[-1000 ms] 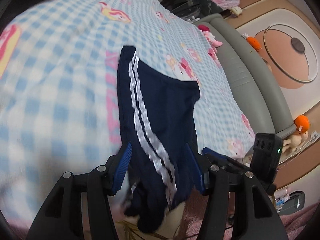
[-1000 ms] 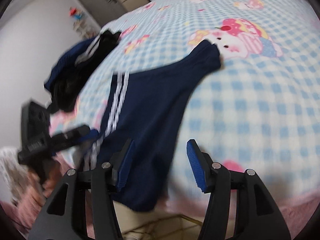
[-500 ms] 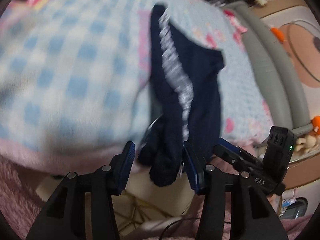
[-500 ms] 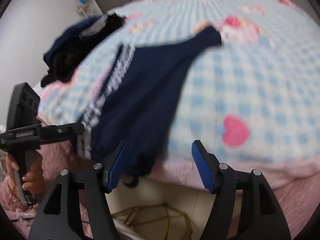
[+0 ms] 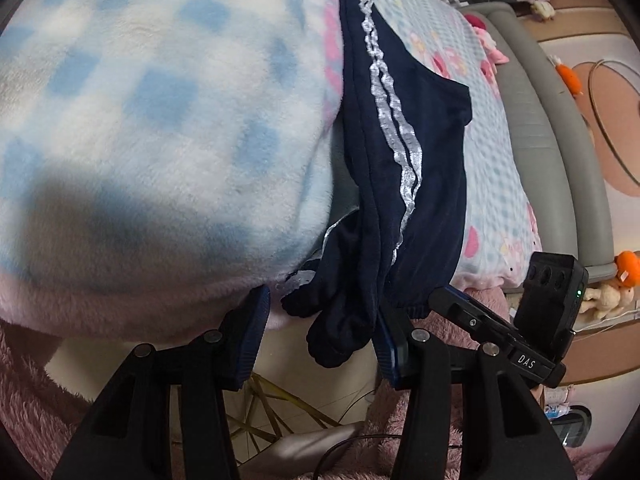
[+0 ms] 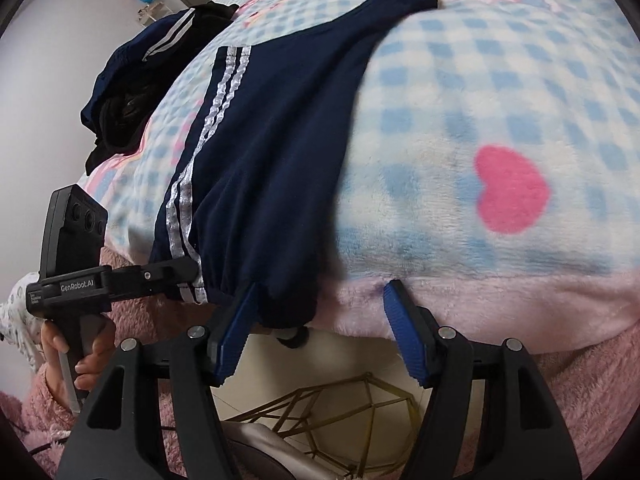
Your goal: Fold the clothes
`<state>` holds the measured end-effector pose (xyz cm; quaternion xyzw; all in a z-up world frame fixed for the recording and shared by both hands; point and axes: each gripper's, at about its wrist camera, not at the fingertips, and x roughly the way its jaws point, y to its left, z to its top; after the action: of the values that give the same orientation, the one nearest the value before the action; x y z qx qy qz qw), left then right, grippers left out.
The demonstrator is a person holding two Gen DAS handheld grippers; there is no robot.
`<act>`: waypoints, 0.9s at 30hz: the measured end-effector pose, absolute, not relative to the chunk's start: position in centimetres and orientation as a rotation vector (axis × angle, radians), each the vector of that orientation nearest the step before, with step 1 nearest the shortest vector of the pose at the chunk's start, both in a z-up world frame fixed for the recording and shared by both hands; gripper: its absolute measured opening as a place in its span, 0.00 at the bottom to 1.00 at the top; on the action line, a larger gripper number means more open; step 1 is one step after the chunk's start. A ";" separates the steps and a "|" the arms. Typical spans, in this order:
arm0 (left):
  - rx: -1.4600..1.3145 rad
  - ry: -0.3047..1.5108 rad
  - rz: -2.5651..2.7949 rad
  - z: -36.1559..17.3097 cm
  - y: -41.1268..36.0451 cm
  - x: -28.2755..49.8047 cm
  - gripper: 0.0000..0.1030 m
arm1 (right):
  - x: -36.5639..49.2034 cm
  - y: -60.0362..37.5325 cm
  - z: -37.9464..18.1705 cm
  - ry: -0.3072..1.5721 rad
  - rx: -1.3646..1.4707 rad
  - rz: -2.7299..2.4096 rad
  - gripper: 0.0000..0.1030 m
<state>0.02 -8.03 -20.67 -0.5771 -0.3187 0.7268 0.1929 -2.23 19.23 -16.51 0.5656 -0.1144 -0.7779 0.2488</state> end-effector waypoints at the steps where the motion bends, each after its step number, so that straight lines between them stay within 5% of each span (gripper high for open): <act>1: -1.609 -0.895 2.032 -20.6 -8.0 0.0 0.47 | -2.3 19.1 -16.6 -0.324 1.538 -2.105 0.65; 6: -1.564 -0.812 2.044 -19.3 -6.9 0.3 0.30 | -1.7 17.6 -15.9 -0.251 1.471 -2.058 0.23; 12: -1.518 -0.801 2.038 -18.6 -6.9 0.4 0.21 | -2.2 17.9 -16.8 -0.251 1.504 -2.061 0.34; 17: -1.435 -0.822 2.028 -16.3 -7.3 0.7 0.20 | -1.5 17.9 -14.5 -0.232 1.398 -2.051 0.13; 27: -1.298 -0.854 2.010 -12.5 -7.8 -8.3 0.20 | -7.2 18.5 -9.1 -0.353 1.227 -2.091 0.13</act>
<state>-8.28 -7.75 -12.49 -0.4880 -0.3210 0.7557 0.2962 -7.23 18.50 -9.08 0.4713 -0.1357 -0.8028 0.3391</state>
